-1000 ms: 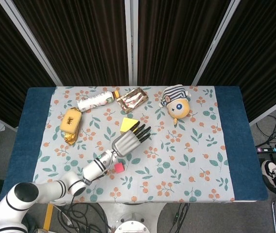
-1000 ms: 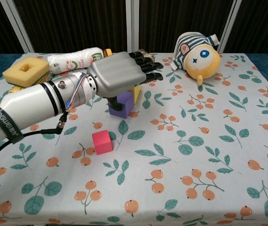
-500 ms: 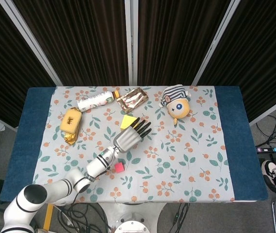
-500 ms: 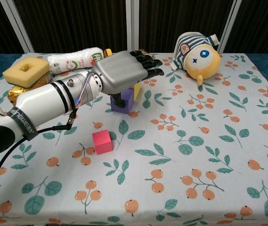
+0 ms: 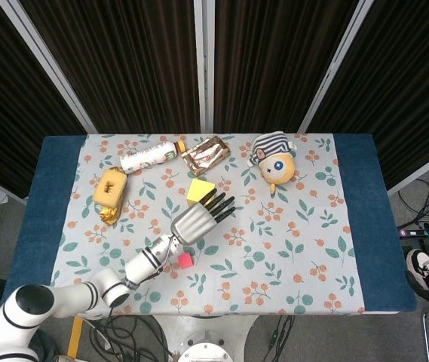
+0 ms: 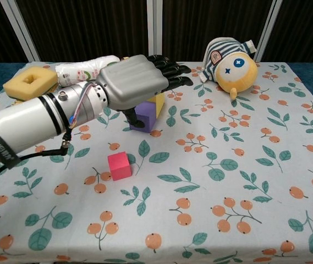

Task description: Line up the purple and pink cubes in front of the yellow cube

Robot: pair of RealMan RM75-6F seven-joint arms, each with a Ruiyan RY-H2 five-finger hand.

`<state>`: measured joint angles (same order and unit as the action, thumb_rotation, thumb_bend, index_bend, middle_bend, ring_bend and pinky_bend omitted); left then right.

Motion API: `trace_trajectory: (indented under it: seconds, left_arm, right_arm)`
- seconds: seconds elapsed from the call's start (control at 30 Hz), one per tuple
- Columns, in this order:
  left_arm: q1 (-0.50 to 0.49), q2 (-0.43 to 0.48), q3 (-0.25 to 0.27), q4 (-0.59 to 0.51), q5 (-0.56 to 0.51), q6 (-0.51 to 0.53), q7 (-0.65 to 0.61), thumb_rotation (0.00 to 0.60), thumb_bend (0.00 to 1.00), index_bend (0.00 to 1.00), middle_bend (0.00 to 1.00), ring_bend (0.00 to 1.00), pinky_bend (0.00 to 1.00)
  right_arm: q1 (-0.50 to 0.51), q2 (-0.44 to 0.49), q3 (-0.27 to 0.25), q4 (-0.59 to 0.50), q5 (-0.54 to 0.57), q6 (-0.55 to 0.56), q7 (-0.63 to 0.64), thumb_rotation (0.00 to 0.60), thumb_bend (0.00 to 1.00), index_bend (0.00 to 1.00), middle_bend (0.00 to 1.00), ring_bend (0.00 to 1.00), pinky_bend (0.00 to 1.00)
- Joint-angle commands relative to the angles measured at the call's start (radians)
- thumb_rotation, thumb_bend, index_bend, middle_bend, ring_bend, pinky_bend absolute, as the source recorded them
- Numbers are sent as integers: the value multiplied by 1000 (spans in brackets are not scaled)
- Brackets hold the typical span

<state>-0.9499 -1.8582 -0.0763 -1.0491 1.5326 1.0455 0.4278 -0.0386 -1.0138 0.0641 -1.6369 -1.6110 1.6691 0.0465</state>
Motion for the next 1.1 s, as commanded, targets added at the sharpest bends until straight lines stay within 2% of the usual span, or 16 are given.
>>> trace_trajectory:
  seconds: [0.03,0.13,0.23,0.33,0.47,0.53,0.77,1.1]
  left_arm:
    - [55,158,53,-217,54,62,16,600,0,148,40,86,121]
    - [73,255,93,-332,79,56,0,600,1,235,99,122,125]
    - [82,316,137,-389,129,56,-31,600,25,330,213,218,165]
    - [77,348,177,-405,183,41,-68,600,55,350,334,344,284]
    - [58,356,201,-382,222,-1,-93,600,70,351,537,571,487]
    - [50,357,201,-375,219,-31,-99,600,71,346,601,622,552]
    - [32,316,188,-322,241,-69,-80,600,72,339,713,717,673]
    - [33,298,202,-260,260,-93,-96,600,74,340,796,796,704]
  right_arm:
    - [5,-2,-1,-1,-7,-5,-1,600,139,0,52,1,122]
    - [8,0,-3,0,-19,-2,-4,600,139,0,52,1,122]
    - [9,1,-4,-1,-24,0,-5,600,138,0,53,1,122]
    - [9,0,-6,-1,-26,0,-6,600,138,0,52,1,122]
    - [7,-1,-8,-2,-26,3,-7,600,139,0,52,1,122]
    - [5,-1,-8,-3,-25,5,-9,600,139,0,52,1,122]
    - [5,-3,-9,-5,-19,1,-14,600,138,0,52,1,122]
    - [1,-2,-9,-12,-10,3,-24,600,139,0,52,1,122]
